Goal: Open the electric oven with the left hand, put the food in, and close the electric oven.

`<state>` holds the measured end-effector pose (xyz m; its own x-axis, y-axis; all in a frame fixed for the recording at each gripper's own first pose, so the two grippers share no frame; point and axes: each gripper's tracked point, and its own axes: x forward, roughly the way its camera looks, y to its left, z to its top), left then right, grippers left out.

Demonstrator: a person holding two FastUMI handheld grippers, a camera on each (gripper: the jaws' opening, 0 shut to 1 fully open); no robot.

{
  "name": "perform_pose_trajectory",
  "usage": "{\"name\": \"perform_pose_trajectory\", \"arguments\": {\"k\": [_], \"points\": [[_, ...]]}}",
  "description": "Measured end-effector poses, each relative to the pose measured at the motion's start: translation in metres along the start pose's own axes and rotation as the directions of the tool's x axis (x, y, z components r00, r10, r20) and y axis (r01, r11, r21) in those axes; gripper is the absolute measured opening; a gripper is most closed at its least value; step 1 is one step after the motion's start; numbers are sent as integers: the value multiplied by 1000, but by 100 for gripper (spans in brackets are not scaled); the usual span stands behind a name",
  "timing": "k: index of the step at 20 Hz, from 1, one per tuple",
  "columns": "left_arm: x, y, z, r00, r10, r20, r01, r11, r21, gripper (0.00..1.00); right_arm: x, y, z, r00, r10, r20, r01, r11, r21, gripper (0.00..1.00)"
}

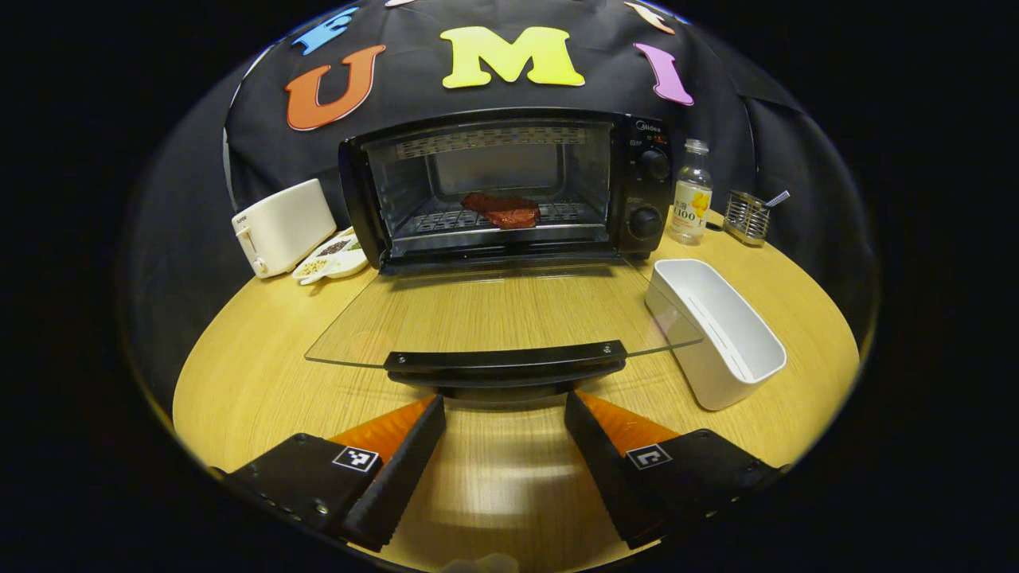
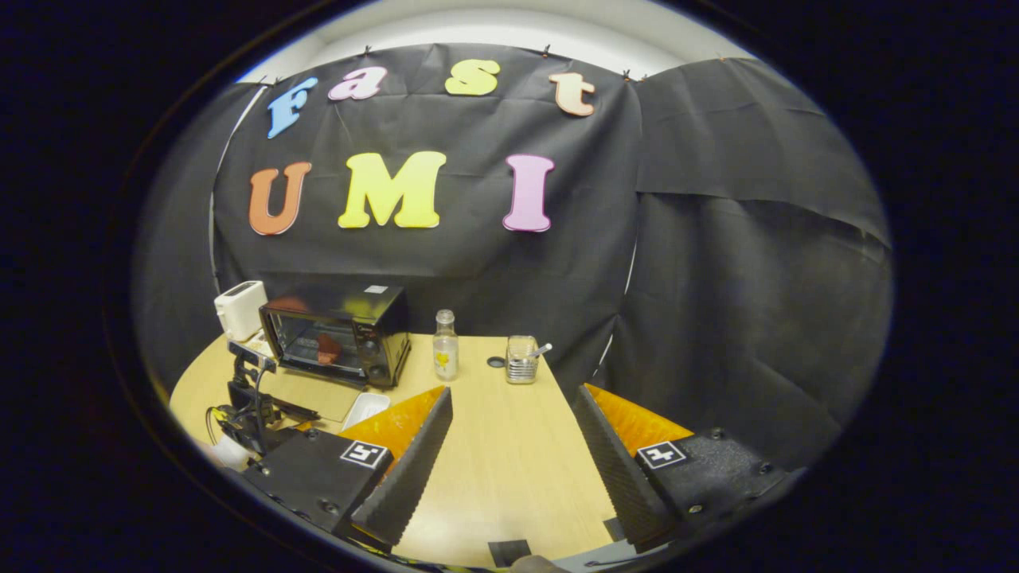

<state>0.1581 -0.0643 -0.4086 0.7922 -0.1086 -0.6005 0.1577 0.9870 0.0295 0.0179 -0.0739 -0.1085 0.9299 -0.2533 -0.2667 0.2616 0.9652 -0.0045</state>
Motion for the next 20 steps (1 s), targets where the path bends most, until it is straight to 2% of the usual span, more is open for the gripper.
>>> {"name": "perform_pose_trajectory", "arguments": {"k": [8,20], "points": [[-14,4,31,999,-4,37,4,1000,4,98,7,6,0,1000,17,8,-17,999,33,99],[-22,9,115,988,-5,155,-3,999,53,98,7,-1,-4,1000,8,14,-9,996,91,99]]}}
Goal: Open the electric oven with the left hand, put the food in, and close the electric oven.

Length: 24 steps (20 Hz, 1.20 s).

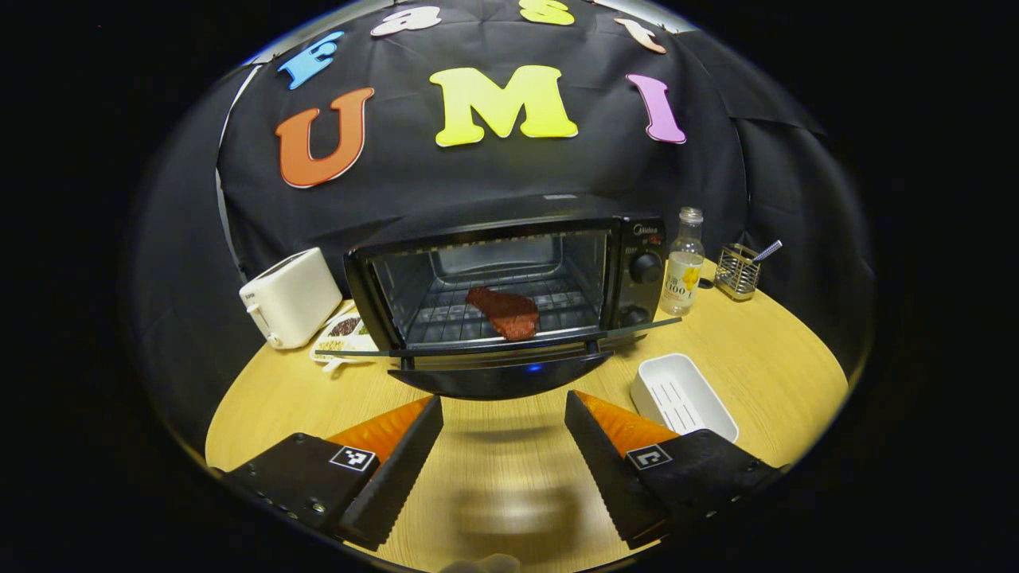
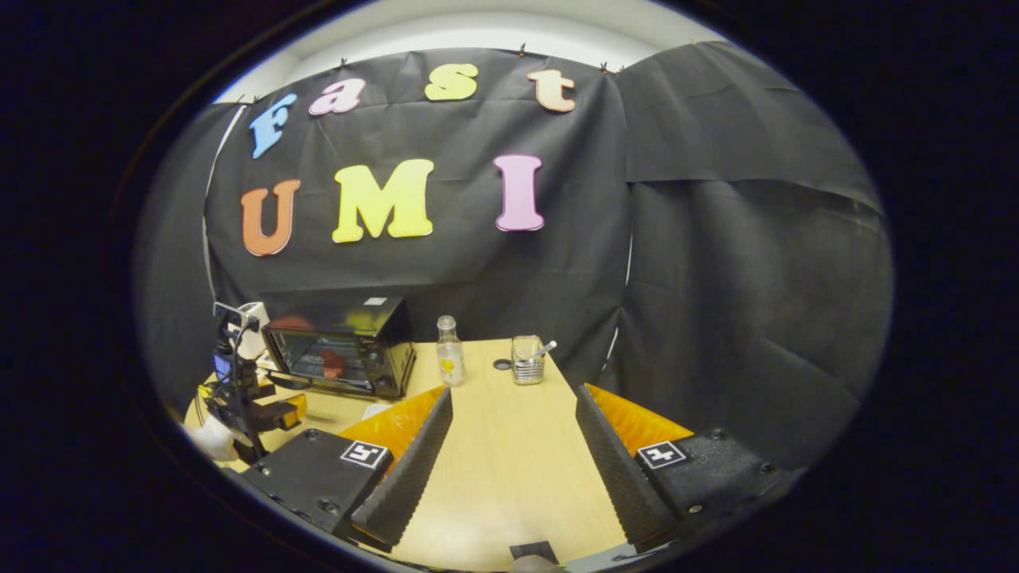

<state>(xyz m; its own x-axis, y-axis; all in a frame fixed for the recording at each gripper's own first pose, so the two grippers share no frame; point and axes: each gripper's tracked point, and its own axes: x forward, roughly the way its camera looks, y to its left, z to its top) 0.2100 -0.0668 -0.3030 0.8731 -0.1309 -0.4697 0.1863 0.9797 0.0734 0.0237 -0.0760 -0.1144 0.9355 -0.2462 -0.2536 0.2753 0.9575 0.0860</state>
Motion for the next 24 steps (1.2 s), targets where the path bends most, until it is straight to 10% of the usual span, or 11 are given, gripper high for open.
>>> {"name": "perform_pose_trajectory", "arguments": {"k": [24], "points": [[-7,-23,68,994,-36,105,38,999,-16,97,-16,-15,13,999,-27,23,27,999,29,99]]}}
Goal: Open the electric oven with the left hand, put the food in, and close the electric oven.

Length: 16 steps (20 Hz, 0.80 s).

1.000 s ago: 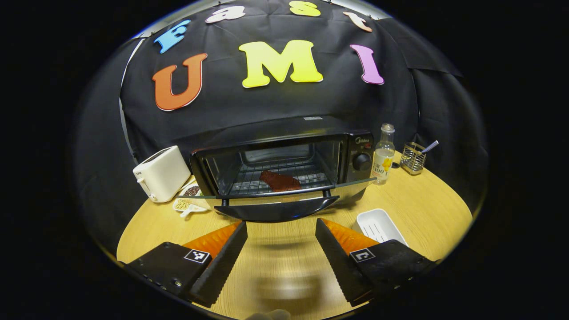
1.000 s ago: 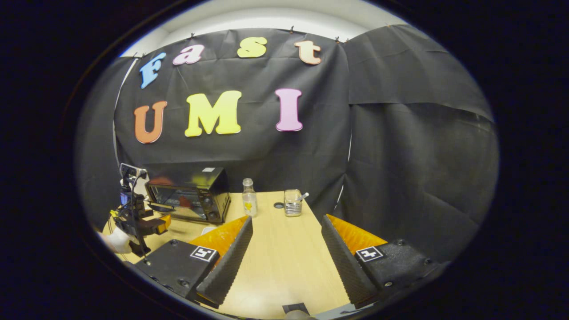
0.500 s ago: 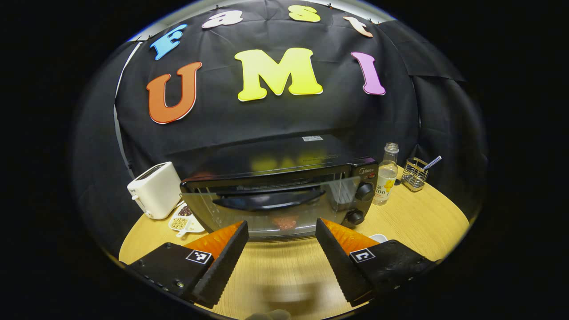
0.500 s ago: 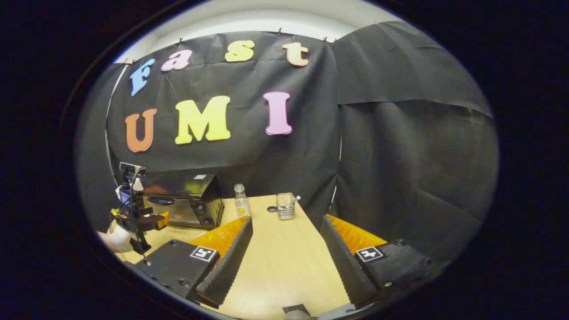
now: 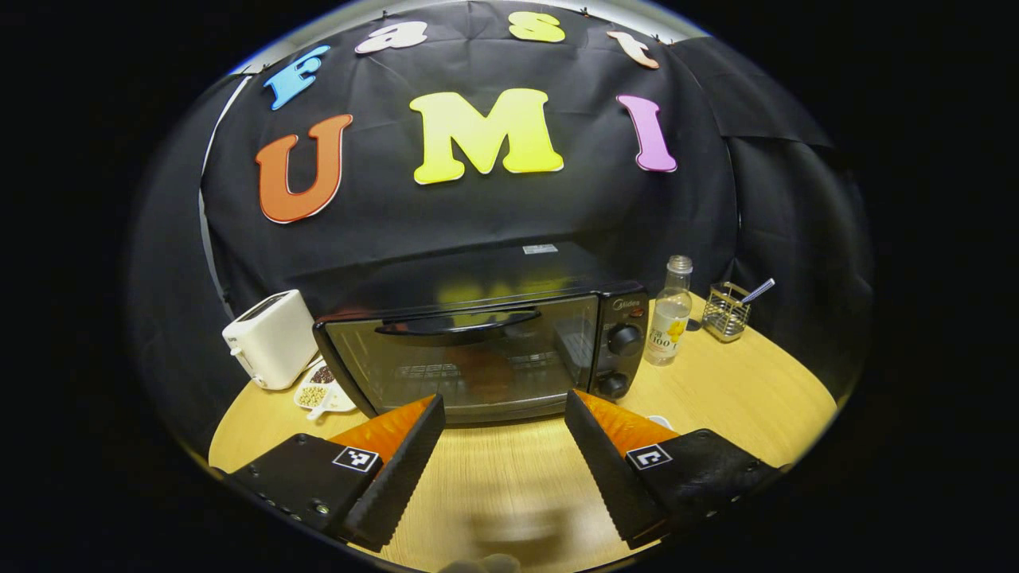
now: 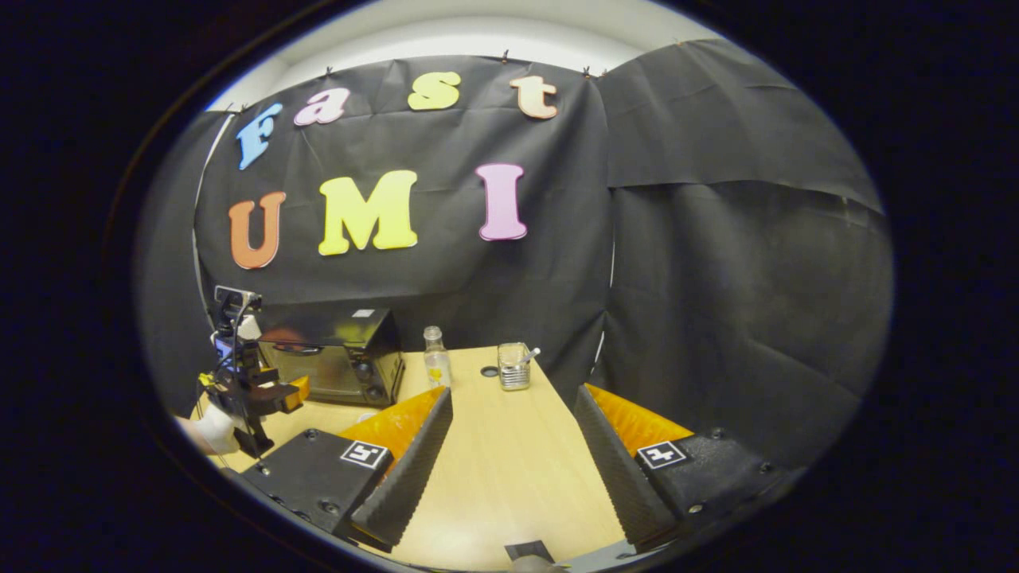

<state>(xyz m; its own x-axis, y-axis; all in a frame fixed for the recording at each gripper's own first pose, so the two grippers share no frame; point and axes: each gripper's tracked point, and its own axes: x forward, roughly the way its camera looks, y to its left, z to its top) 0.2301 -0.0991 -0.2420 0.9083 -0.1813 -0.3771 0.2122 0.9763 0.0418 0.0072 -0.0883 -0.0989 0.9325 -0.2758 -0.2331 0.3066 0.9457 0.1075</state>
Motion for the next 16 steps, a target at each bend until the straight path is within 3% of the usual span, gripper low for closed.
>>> {"name": "perform_pose_trajectory", "arguments": {"k": [8,11,16], "points": [[-151,-10,63,982,48,182,-38,998,-56,96,-40,-6,4,990,130,57,-128,991,-35,99],[-213,-15,63,975,93,203,-78,994,-80,96,-64,-15,-4,982,178,56,-175,983,-50,99],[-305,-28,54,966,134,223,-127,991,-42,96,-105,-33,-10,970,228,88,-224,973,-57,99]]}}
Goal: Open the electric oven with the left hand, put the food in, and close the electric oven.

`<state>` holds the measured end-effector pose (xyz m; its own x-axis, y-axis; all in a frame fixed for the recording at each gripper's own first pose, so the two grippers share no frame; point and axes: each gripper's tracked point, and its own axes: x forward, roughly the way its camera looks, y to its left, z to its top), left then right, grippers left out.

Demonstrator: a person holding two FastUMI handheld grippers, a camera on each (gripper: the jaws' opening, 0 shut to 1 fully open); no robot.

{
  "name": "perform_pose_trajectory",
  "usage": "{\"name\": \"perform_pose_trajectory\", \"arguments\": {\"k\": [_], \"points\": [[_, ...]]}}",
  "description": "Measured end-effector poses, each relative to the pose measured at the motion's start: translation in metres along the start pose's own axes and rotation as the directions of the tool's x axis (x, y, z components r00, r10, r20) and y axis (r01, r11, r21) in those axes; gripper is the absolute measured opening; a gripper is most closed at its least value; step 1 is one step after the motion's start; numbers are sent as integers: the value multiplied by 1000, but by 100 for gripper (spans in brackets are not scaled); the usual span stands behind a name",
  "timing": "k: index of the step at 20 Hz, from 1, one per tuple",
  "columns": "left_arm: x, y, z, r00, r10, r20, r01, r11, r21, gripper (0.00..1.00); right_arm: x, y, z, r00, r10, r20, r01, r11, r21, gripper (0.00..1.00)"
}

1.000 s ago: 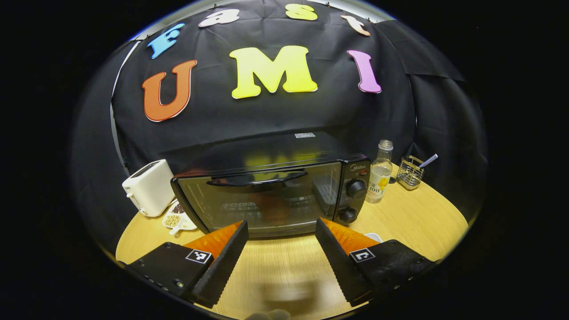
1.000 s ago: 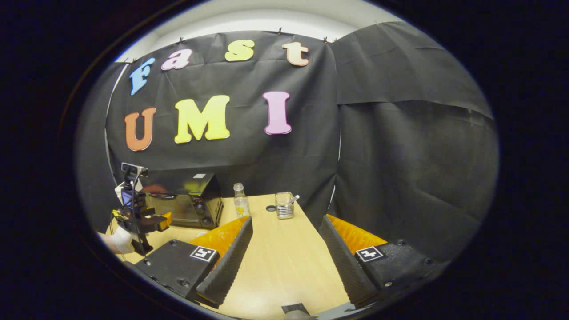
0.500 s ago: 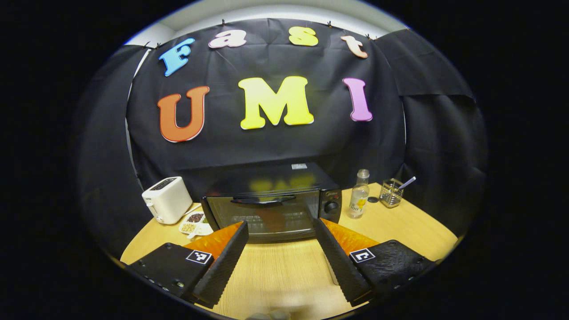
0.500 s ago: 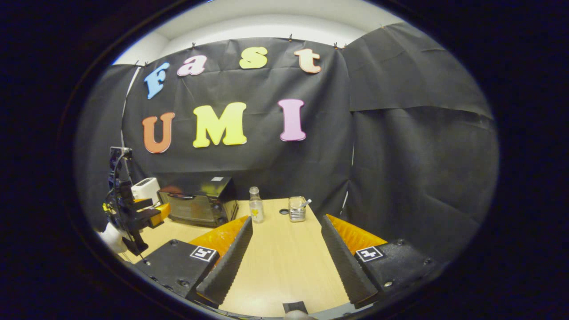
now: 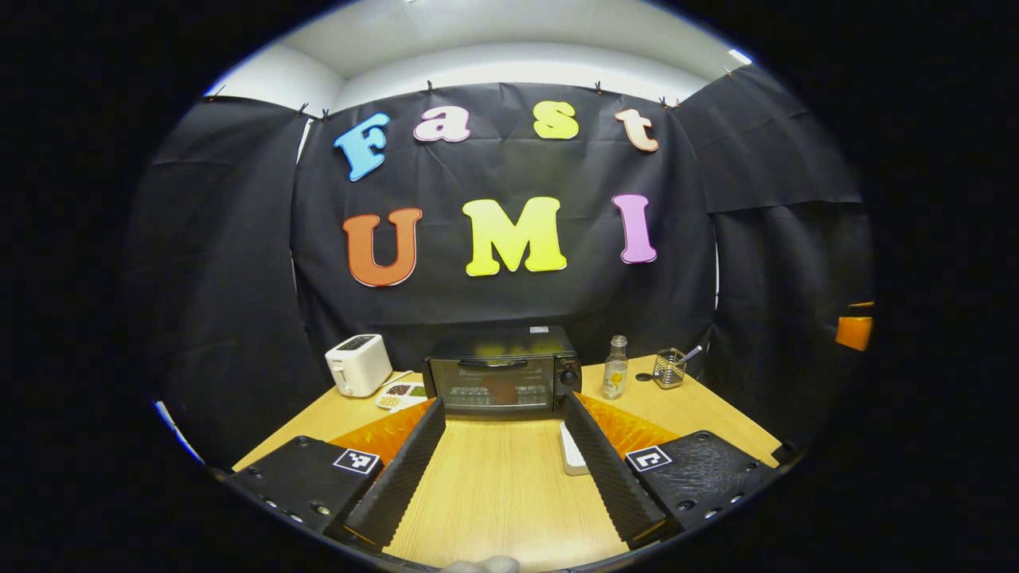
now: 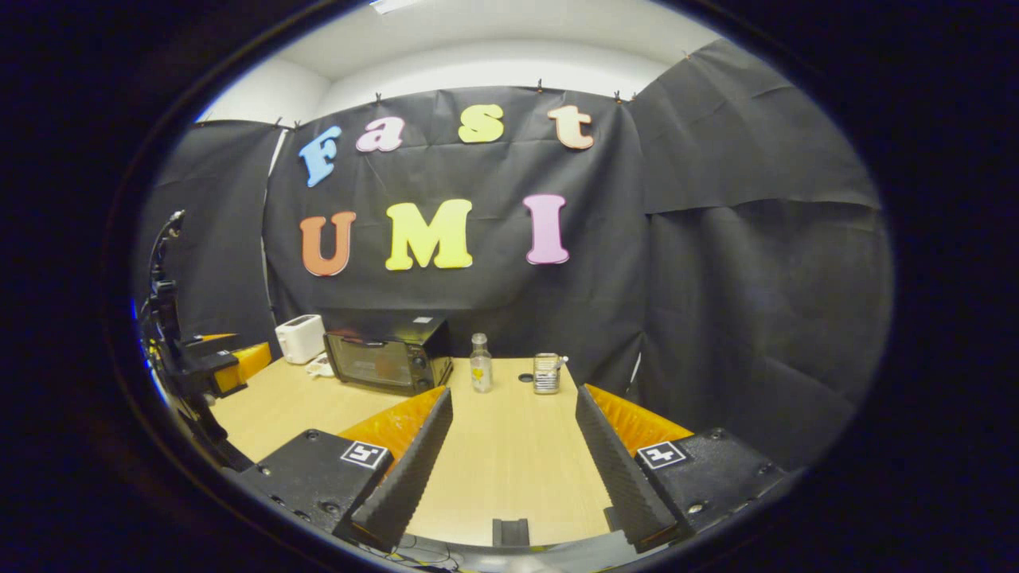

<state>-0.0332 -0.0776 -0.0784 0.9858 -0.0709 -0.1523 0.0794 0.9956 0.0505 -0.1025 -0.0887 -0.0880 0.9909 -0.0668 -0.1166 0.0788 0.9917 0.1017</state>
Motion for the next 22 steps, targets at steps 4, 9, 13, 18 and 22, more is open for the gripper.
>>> {"name": "perform_pose_trajectory", "arguments": {"k": [4,9,13,18,22], "points": [[-65,-7,16,1000,22,19,-22,1000,-7,96,-24,-6,-2,1000,19,17,-19,999,27,99],[-91,-7,50,997,32,73,-31,999,-22,96,-42,-10,8,998,22,57,-25,999,43,96],[-99,-8,61,995,28,94,-26,999,-20,96,-46,-8,16,997,28,70,-32,998,46,99],[-96,-5,57,995,46,83,-44,999,-30,96,-47,-5,19,997,40,65,-41,999,7,96],[-90,4,60,994,65,84,-62,997,-38,96,-42,-3,20,997,41,57,-42,999,14,99]]}}
